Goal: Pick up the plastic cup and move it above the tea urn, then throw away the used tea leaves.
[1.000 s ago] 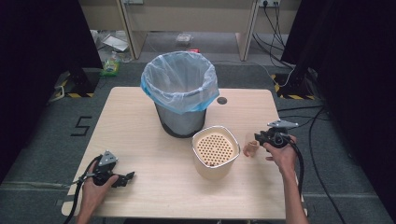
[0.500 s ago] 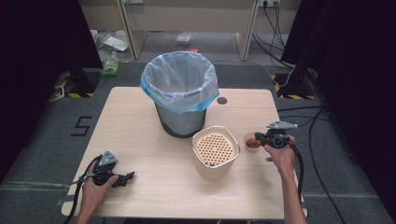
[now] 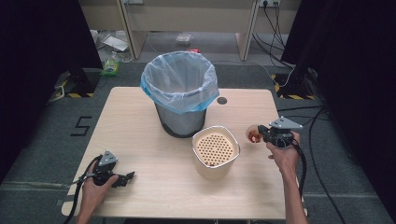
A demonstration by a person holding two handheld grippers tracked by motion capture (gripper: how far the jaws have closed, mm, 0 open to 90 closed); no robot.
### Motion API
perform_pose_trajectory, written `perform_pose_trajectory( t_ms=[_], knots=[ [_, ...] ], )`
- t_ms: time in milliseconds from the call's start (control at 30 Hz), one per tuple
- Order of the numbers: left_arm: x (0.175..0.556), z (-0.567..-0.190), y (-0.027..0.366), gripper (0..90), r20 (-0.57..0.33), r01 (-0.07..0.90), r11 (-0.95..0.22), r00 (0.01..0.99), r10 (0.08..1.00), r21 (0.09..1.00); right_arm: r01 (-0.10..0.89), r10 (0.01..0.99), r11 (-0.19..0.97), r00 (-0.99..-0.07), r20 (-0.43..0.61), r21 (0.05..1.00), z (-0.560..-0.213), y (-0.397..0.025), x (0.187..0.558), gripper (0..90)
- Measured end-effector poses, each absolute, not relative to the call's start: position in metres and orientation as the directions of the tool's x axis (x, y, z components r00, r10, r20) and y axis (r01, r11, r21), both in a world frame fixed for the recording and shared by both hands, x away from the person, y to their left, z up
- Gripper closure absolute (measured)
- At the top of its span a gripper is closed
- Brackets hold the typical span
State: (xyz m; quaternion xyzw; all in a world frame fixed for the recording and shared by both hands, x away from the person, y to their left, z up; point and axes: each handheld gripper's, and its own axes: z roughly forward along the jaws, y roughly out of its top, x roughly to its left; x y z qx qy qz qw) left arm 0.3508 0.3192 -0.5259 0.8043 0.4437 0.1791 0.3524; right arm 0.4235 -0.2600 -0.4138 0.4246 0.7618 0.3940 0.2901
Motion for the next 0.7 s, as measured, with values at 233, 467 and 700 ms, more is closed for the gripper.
perform_pose_trajectory(
  t_ms=[233,467,700],
  knots=[
    [0.351,-0.526,0.319,0.0,-0.024,0.587,-0.358,0.542,0.840,0.726,0.353,0.873,0.326,-0.467,-0.137,0.877,-0.394,-0.257,0.417,86.3],
    [0.351,-0.526,0.319,0.0,-0.024,0.587,-0.358,0.542,0.840,0.726,0.292,0.866,0.338,-0.470,-0.174,0.895,-0.379,-0.247,0.409,86.2],
    [0.351,-0.526,0.319,0.0,-0.024,0.587,-0.358,0.542,0.840,0.726,0.224,0.847,0.391,-0.467,-0.254,0.893,-0.364,-0.232,0.403,86.3]
  ],
)
